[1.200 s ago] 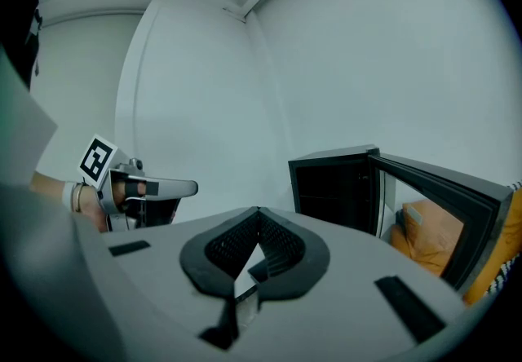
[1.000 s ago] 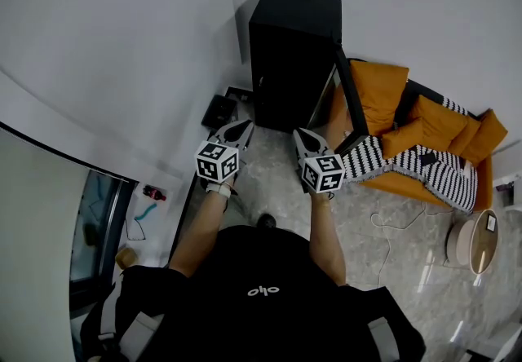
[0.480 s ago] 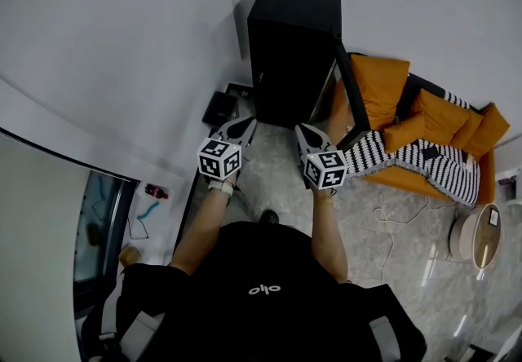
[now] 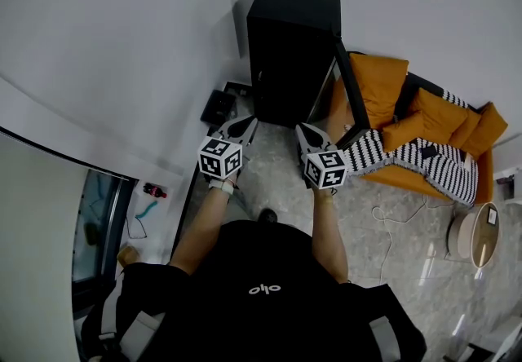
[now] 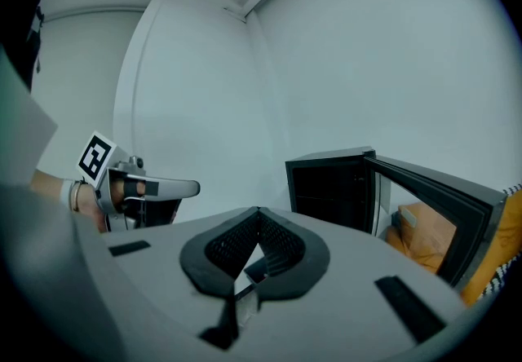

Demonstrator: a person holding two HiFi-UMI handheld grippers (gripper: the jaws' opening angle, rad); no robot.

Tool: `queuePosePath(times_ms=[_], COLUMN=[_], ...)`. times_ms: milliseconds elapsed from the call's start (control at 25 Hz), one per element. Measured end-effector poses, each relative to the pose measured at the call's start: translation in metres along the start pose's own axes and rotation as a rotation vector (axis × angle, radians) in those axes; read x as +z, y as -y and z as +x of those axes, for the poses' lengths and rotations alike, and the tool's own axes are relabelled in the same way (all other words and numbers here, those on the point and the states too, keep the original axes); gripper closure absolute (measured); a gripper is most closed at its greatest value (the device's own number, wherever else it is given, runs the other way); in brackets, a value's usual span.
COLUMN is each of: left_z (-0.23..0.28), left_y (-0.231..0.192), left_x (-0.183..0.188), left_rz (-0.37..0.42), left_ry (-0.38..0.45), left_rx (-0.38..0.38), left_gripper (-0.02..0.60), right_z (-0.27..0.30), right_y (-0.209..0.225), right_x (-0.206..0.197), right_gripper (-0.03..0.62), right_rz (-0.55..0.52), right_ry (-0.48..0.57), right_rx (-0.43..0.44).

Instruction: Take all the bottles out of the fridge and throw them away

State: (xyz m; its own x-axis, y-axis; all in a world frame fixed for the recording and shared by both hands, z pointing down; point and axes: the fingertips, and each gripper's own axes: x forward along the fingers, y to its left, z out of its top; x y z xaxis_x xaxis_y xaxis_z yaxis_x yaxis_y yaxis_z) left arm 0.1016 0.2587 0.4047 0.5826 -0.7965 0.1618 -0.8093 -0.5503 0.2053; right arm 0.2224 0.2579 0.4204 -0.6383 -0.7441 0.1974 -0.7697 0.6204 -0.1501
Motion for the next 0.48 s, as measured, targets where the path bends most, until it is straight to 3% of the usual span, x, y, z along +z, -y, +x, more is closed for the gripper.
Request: queuePosePath(times_ms=[480], left_z=[0.0069], left_y=[0.0055], left_x=[0.0051], left_rz=[0.002], left_ry=[0.000], left_rx=[-0.015], left_gripper=[0.574], right_z=[-0.0047], right_y=[0.0058], right_x=[0.0052], right_gripper=[0.585], right_rz=[0.006], right_ry=[0.009], right_rx=[-0.010])
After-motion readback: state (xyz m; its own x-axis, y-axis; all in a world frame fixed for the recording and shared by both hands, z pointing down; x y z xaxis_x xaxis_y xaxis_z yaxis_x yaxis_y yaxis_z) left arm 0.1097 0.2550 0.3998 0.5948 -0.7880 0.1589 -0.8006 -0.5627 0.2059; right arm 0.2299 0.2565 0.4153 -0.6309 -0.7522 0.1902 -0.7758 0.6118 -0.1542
